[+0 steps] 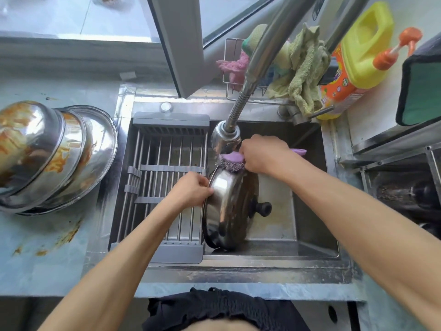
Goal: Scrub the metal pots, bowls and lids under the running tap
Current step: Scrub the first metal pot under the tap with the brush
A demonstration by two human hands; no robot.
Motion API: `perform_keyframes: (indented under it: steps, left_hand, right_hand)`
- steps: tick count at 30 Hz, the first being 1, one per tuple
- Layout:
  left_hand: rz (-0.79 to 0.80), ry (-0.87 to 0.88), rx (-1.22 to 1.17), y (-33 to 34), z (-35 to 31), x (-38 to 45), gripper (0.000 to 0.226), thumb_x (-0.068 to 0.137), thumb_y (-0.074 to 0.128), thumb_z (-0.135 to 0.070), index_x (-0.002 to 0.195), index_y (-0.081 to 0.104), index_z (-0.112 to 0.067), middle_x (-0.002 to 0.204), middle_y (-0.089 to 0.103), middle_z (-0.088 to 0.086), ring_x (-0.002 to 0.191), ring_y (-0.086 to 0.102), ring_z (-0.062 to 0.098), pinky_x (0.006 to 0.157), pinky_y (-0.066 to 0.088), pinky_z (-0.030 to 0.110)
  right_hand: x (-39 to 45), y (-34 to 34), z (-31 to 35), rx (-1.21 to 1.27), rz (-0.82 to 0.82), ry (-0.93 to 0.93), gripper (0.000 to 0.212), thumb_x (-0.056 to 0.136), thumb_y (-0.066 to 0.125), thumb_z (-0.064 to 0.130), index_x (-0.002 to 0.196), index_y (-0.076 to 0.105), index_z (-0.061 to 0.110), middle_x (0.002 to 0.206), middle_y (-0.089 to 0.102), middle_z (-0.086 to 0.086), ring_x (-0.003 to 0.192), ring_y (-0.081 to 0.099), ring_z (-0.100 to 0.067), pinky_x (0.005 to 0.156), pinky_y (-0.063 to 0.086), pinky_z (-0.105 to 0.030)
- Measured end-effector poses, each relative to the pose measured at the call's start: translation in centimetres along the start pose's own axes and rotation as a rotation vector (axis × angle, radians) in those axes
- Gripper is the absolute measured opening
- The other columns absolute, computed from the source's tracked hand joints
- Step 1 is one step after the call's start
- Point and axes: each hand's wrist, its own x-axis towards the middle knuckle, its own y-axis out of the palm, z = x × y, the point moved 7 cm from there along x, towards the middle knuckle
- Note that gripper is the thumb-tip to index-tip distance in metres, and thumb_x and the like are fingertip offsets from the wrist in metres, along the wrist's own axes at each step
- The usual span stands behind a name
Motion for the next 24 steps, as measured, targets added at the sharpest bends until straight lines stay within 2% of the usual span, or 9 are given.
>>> perform_keyframes:
  steps: [2,5,8,11,13,17,21,23,24]
  left_hand:
    - [0.095,-0.013,-0.004,1.1,0.7,-0.8,0.019,0.096,0.068,-0.017,0.08,0.066,-0.007,0.077,0.069,0.005,0.07,0.069,0.019,0.072,0.062,0.034]
    - [-0.038,0.04,-0.17,-0.2,0.6,-0.4,0.004,0.098,0.068,-0.021,0.098,0.067,-0.017,0.091,0.072,0.005,0.077,0.072,0.02,0.074,0.063,0.035]
    - [-0.09,0.09,-0.163,-0.7,-0.2,0.3,0.012,0.098,0.065,-0.021,0.09,0.069,-0.013,0.088,0.075,0.009,0.082,0.073,0.027,0.079,0.061,0.044]
    - [0.091,0.048,-0.056,0.2,0.5,0.2,0.017,0.098,0.066,-0.016,0.081,0.063,-0.012,0.087,0.075,0.011,0.072,0.07,0.021,0.077,0.062,0.041]
    - [0.138,0.024,-0.086,-0.3,0.5,0.5,0.009,0.096,0.07,-0.017,0.092,0.065,-0.011,0.094,0.075,0.013,0.075,0.07,0.02,0.084,0.062,0.042]
    - [0.077,0.025,-0.09,-0.8,-0.8,1.5,0.015,0.097,0.07,-0.018,0.103,0.067,-0.004,0.103,0.074,0.013,0.087,0.075,0.024,0.078,0.063,0.033]
    - [0.219,-0.016,0.032,1.4,0.6,0.6,0.01,0.096,0.064,-0.002,0.089,0.07,-0.006,0.091,0.076,0.008,0.075,0.072,0.015,0.065,0.059,0.022]
    - [0.224,-0.032,-0.05,1.3,1.2,0.3,0.024,0.093,0.064,0.004,0.075,0.063,-0.012,0.079,0.071,0.004,0.066,0.067,0.012,0.069,0.061,0.03]
    - [0.193,-0.021,-0.117,1.0,1.3,0.5,0.022,0.094,0.066,0.001,0.078,0.062,-0.014,0.08,0.071,0.004,0.065,0.067,0.011,0.07,0.062,0.033]
  right_hand:
    - [0.1,0.1,-1.1,0.022,0.026,0.037,0.026,0.091,0.05,0.021,0.114,0.062,0.014,0.094,0.05,-0.006,0.086,0.058,-0.034,0.074,0.047,-0.037]
    - [-0.4,0.3,0.1,0.009,0.023,-0.035,0.018,0.086,0.052,0.016,0.101,0.061,0.019,0.089,0.049,-0.003,0.078,0.055,-0.033,0.068,0.044,-0.035]
    - [-0.8,0.1,1.1,-0.043,0.015,-0.088,0.007,0.085,0.052,0.012,0.089,0.056,0.017,0.075,0.045,0.0,0.067,0.052,-0.027,0.063,0.042,-0.034]
    - [0.0,-0.4,0.3,-0.035,0.009,-0.042,0.011,0.089,0.05,0.013,0.097,0.058,0.014,0.075,0.042,-0.001,0.071,0.05,-0.027,0.066,0.043,-0.035]
    - [-0.2,-0.3,1.2,-0.043,0.004,-0.082,0.009,0.089,0.05,0.012,0.096,0.056,0.013,0.076,0.042,-0.002,0.074,0.05,-0.029,0.067,0.043,-0.035]
    - [-0.5,0.2,1.6,-0.039,0.017,-0.104,0.01,0.088,0.052,0.012,0.094,0.059,0.014,0.077,0.044,-0.002,0.075,0.05,-0.031,0.069,0.043,-0.034]
    - [-0.2,0.2,0.0,0.006,0.005,-0.034,0.025,0.089,0.05,0.013,0.11,0.064,0.014,0.089,0.05,-0.004,0.076,0.05,-0.03,0.069,0.042,-0.035]
    - [-0.9,0.2,1.2,-0.01,0.002,-0.09,0.022,0.09,0.049,0.012,0.108,0.062,0.014,0.091,0.052,-0.004,0.075,0.049,-0.029,0.067,0.04,-0.034]
    - [-1.3,0.3,1.8,-0.023,0.006,-0.119,0.019,0.09,0.049,0.011,0.105,0.06,0.015,0.088,0.049,-0.004,0.075,0.048,-0.029,0.067,0.039,-0.034]
